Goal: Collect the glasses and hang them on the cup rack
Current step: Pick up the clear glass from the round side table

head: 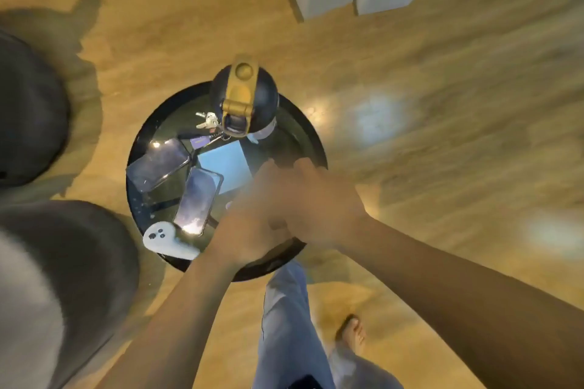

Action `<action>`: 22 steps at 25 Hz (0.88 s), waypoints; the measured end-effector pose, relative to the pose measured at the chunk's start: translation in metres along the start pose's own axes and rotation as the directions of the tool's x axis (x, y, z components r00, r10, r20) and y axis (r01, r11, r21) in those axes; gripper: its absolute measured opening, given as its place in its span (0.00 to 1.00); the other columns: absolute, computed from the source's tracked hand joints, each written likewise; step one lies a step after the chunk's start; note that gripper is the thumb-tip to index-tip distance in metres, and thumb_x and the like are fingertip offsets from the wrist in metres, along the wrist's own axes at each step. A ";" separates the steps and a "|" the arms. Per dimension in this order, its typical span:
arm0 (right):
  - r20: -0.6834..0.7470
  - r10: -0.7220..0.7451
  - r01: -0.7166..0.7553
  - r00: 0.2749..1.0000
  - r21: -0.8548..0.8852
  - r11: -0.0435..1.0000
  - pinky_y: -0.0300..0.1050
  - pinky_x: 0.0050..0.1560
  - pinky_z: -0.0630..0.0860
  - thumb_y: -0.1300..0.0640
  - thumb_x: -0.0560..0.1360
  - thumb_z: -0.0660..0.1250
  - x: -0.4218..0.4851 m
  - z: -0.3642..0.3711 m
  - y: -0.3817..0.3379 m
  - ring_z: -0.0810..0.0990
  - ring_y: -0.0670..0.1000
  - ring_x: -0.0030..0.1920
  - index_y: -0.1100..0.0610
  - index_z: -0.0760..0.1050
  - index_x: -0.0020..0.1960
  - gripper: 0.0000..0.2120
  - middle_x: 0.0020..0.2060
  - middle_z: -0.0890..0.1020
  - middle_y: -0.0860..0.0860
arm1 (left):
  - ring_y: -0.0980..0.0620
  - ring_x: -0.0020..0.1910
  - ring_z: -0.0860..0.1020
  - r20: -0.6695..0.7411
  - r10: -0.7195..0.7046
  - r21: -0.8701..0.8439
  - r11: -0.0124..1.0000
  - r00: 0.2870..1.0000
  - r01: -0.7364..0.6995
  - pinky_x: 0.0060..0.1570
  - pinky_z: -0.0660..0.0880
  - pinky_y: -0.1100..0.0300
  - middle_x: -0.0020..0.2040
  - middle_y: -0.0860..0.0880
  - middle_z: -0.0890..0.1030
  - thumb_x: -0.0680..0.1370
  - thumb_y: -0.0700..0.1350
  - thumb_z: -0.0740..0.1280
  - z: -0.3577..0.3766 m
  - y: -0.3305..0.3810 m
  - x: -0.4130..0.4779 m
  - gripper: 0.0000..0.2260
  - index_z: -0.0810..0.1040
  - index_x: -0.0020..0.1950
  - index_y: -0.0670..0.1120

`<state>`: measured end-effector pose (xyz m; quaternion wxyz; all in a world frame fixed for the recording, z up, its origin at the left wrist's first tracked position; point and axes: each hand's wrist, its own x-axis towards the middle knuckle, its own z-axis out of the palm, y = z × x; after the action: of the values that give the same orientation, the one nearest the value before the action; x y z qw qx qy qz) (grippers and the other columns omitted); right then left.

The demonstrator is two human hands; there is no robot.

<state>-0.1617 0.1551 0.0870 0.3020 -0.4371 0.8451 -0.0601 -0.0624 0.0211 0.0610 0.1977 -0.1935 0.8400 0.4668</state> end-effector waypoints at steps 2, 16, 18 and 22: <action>-0.067 0.082 -0.078 0.994 0.064 0.995 0.50 0.38 0.78 0.47 0.65 0.70 -0.038 -0.056 0.020 0.77 0.59 0.47 0.45 0.55 0.74 0.41 0.62 0.71 0.55 | 0.52 0.65 0.75 -0.009 0.067 -0.048 0.997 0.998 -0.067 0.58 0.75 0.52 0.69 0.52 0.74 0.63 0.52 0.78 -0.006 0.066 0.004 0.47 0.54 0.75 0.53; -0.646 0.603 -0.190 0.468 0.593 0.783 0.44 0.61 0.67 0.30 0.64 0.69 -0.382 -0.321 0.286 0.66 0.47 0.66 0.36 0.46 0.73 0.47 0.66 0.70 0.40 | 0.70 0.54 0.76 0.086 0.700 -0.105 0.714 0.709 -0.693 0.47 0.71 0.74 0.56 0.75 0.74 0.61 0.51 0.76 0.141 0.605 0.059 0.29 0.70 0.54 0.74; -0.634 0.663 -0.218 0.397 0.637 0.739 0.46 0.60 0.70 0.29 0.64 0.70 -0.418 -0.335 0.337 0.67 0.46 0.65 0.34 0.45 0.73 0.47 0.62 0.69 0.36 | 0.70 0.52 0.77 0.176 0.723 -0.157 0.690 0.668 -0.706 0.45 0.71 0.76 0.54 0.76 0.75 0.60 0.46 0.80 0.180 0.662 0.076 0.32 0.70 0.55 0.68; -0.574 0.776 -0.230 0.261 0.743 0.628 0.44 0.57 0.72 0.29 0.62 0.71 -0.474 -0.352 0.442 0.69 0.43 0.59 0.31 0.43 0.72 0.49 0.55 0.65 0.37 | 0.63 0.53 0.80 0.284 0.714 -0.220 0.699 0.641 -0.681 0.46 0.76 0.69 0.54 0.65 0.80 0.59 0.46 0.82 0.263 0.753 0.137 0.33 0.71 0.59 0.60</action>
<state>-0.4637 0.7355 0.4280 -0.0642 0.0700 0.9150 -0.3921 -0.5221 0.5965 0.3957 0.1383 0.2220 0.7779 0.5714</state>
